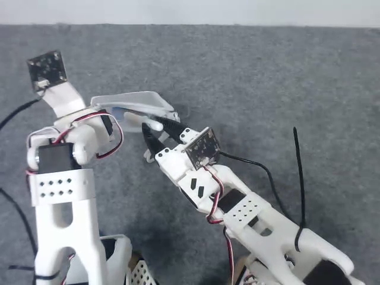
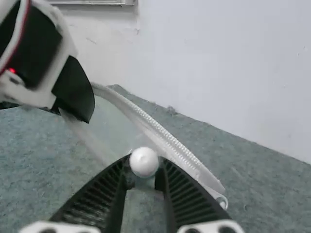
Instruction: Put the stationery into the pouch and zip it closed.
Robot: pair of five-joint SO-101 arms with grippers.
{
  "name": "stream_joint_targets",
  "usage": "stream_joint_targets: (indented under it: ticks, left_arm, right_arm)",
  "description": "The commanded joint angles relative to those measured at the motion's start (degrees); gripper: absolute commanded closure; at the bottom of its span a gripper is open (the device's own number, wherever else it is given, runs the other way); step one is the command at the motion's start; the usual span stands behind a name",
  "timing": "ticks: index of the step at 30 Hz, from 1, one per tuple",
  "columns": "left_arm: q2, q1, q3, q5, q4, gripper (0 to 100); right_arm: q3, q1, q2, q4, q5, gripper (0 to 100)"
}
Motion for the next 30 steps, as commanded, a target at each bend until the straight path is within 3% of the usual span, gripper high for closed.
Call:
stream_joint_targets:
  ticks: [1, 5, 14, 20, 30]
  left_arm:
    - [-1.8, 0.5, -0.8, -0.5, -0.3, 99]
    - [-1.8, 0.5, -0.5, -0.5, -0.4, 99]
    - [-1.8, 0.5, -0.1, -0.5, -0.6, 99]
    - [-1.8, 0.5, -0.1, -0.5, -0.6, 99]
    - [-1.8, -3.2, -1.0, -0.4, -0.6, 99]
  right_arm:
    - [-4.0, 0.1, -0.6, 3.6, 0.8, 88.4]
    - [-4.2, -1.0, -0.7, 6.5, 0.8, 77.0]
    - [-3.0, -2.4, -2.0, 6.6, 2.9, 79.9]
    - [3.3, -4.0, -14.2, 7.3, 6.2, 80.0]
    - [4.0, -5.1, -30.1, 23.3, 6.0, 80.0]
